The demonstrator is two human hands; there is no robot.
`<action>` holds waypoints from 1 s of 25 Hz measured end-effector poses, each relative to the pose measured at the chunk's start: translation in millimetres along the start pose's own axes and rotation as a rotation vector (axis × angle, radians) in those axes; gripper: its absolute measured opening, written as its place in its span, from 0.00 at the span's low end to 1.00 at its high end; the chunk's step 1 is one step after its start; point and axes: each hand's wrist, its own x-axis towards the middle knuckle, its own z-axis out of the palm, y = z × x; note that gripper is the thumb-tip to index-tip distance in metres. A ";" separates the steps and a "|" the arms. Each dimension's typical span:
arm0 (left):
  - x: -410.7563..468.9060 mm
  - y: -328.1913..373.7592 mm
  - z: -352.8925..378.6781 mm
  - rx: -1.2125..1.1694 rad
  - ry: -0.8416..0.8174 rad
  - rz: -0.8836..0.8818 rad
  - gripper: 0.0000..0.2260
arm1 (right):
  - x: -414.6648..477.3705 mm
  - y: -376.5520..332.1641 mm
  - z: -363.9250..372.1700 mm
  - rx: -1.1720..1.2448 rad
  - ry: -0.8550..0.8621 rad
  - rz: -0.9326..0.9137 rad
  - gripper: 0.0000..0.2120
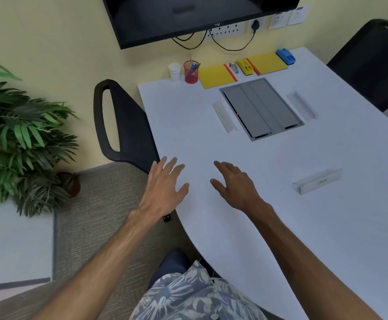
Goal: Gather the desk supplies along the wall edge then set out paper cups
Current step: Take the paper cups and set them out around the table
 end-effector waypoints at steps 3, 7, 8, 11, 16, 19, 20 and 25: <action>39.2 -7.9 4.4 -0.008 -0.050 0.003 0.28 | 34.0 6.5 -4.2 -0.006 -0.001 0.007 0.28; 113.7 -30.8 13.2 0.001 -0.125 -0.002 0.30 | 97.9 16.8 -4.8 -0.009 -0.029 0.021 0.28; 135.6 -39.3 15.1 0.000 -0.142 0.008 0.30 | 116.8 19.2 -4.7 -0.014 -0.040 0.020 0.28; 210.8 -70.1 21.1 -0.039 -0.182 0.040 0.31 | 183.8 27.0 -3.5 -0.032 -0.079 0.021 0.29; 317.3 -125.1 39.0 -0.116 -0.208 -0.014 0.32 | 298.1 35.0 8.6 -0.069 -0.138 0.036 0.29; 366.9 -157.8 57.7 -0.138 -0.231 -0.042 0.34 | 364.9 42.2 24.6 -0.075 -0.168 0.042 0.30; 383.2 -168.9 64.9 -0.143 -0.239 -0.050 0.35 | 386.7 45.2 31.8 -0.075 -0.172 0.041 0.30; 468.2 -211.6 95.0 -0.194 -0.203 -0.089 0.40 | 491.0 64.9 64.3 -0.127 -0.161 -0.008 0.31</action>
